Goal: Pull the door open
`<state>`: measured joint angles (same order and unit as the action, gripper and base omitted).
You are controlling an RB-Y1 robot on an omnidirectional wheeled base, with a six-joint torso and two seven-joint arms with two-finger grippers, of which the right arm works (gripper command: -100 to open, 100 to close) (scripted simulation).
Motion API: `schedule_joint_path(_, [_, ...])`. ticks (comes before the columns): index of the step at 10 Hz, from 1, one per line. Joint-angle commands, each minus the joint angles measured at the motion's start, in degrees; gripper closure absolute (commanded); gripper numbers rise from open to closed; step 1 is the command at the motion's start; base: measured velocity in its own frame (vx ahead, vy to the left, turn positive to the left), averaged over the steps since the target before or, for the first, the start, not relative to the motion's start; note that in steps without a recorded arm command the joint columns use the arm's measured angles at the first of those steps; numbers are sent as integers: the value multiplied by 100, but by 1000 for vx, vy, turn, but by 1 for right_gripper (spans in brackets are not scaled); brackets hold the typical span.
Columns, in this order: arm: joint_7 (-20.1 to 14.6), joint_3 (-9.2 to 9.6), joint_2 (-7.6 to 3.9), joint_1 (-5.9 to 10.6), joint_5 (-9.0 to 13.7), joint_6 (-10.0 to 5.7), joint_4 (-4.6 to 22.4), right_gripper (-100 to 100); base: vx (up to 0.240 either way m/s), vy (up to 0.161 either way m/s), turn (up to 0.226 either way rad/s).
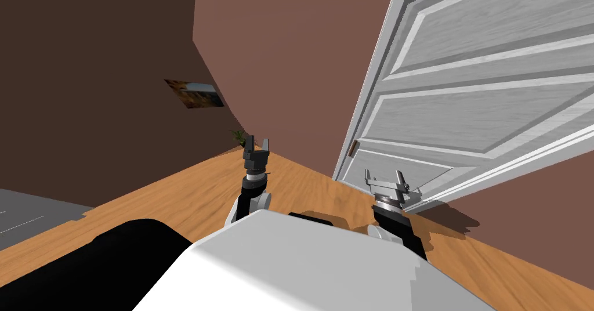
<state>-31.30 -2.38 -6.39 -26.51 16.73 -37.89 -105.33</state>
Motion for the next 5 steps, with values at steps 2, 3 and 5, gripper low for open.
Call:
schedule_joint_path(2, [-340, -27, -104, 19, 306, -160, 392, -100, 98, -23, 138])
schedule_joint_path(3, [-457, -31, -134, 23, 418, -207, 525, -100, 105, -27, 133])
schedule_joint_path(5, [-696, -41, -193, 31, 649, -305, 797, -100, 83, -27, 181])
